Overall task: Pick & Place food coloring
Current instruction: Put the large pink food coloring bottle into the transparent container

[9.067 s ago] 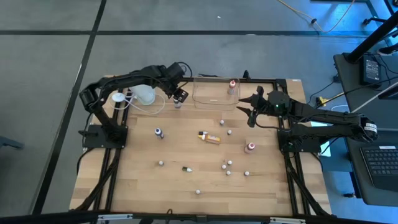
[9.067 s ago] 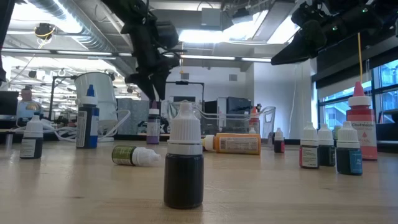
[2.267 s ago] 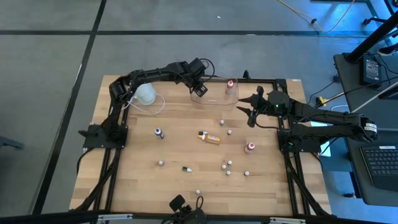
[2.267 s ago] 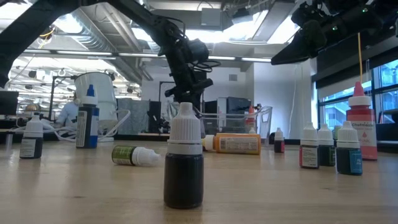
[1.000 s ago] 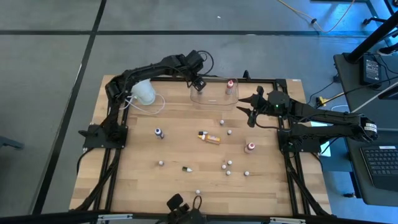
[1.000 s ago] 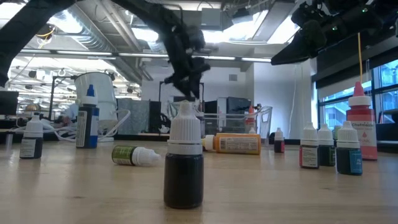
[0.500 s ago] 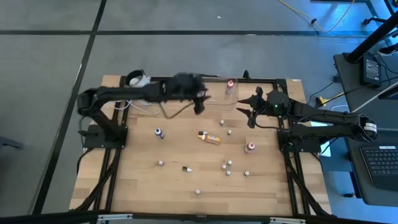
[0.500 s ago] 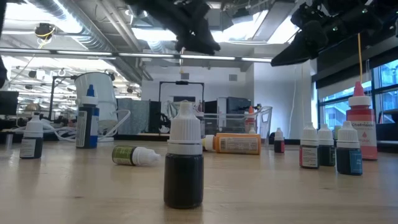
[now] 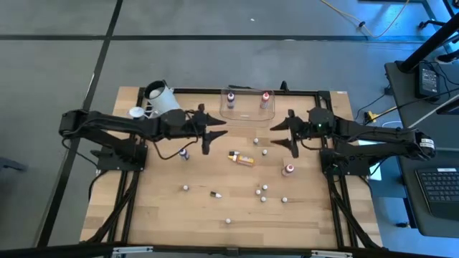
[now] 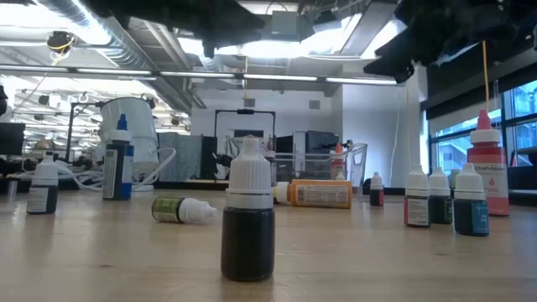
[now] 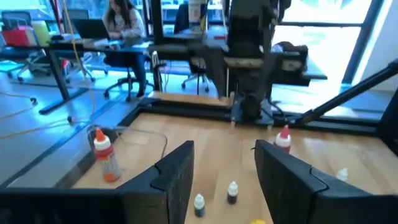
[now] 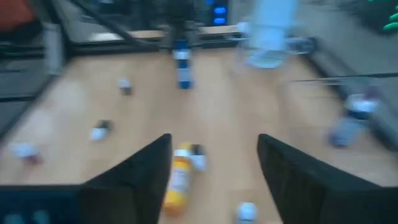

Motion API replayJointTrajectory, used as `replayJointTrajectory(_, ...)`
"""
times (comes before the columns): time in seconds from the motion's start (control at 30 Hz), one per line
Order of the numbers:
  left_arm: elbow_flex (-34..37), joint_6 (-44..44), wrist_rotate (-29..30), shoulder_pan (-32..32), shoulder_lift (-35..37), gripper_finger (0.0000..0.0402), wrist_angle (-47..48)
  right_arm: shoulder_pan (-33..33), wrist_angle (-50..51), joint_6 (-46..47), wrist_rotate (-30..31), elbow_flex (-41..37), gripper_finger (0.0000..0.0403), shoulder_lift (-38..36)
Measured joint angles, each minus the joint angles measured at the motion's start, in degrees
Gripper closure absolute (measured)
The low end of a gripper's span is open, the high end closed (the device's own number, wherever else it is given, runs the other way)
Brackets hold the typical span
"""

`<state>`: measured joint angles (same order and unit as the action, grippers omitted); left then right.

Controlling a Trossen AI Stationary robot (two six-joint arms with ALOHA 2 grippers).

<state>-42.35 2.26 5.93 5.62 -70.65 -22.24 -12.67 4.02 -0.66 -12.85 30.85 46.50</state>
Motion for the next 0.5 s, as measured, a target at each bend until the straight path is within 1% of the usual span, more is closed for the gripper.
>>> replayJointTrajectory(0.13, -0.01, -0.02, 0.06, -1.38, 1.29, 0.0236, 2.65, 3.72, 0.58, 3.07, -5.6, 1.15, 0.0089, -0.5)
replayJointTrajectory(0.2, 0.04, -0.27, -0.08, -1.89, 1.3, 0.0238, 2.93, 7.01, 3.42, -2.3, -9.25, 3.35, 0.0071, -0.56)
replayJointTrajectory(0.23, 0.04, -0.86, -0.02, -2.06, 1.3, 0.0239, 2.87, 8.93, 6.28, -5.5, -9.86, 4.74, 0.0065, -0.5)
replayJointTrajectory(0.27, 0.04, -1.46, 0.04, -2.19, 1.25, 0.024, 2.86, 11.04, 9.49, -7.69, -8.69, 6.41, 0.006, -0.15)
replayJointTrajectory(0.3, 0.04, -2.07, 0.09, -2.2, 1.2, 0.024, 3.02, 13.2, 12.8, -8.51, -5.57, 8.32, 0.0057, 0.44)
replayJointTrajectory(0.37, 0.04, -2.45, 0.07, -2.21, 1.17, 0.024, 3.03, 17.37, 20.32, -8.22, 4.27, 11.74, 0.0055, 1.92)
replayJointTrajectory(0.43, 0.04, -2.45, 0.05, -2.2, 1.17, 0.0238, 2.98, 21.1, 27.3, -5.92, 12.61, 14.33, 0.0055, 4.16)
replayJointTrajectory(0.5, 0.04, -2.45, 0.05, -2.2, 1.17, 0.0236, 3.02, 23.98, 33.94, -2.36, 17.37, 16.32, 0.0054, 6.39)
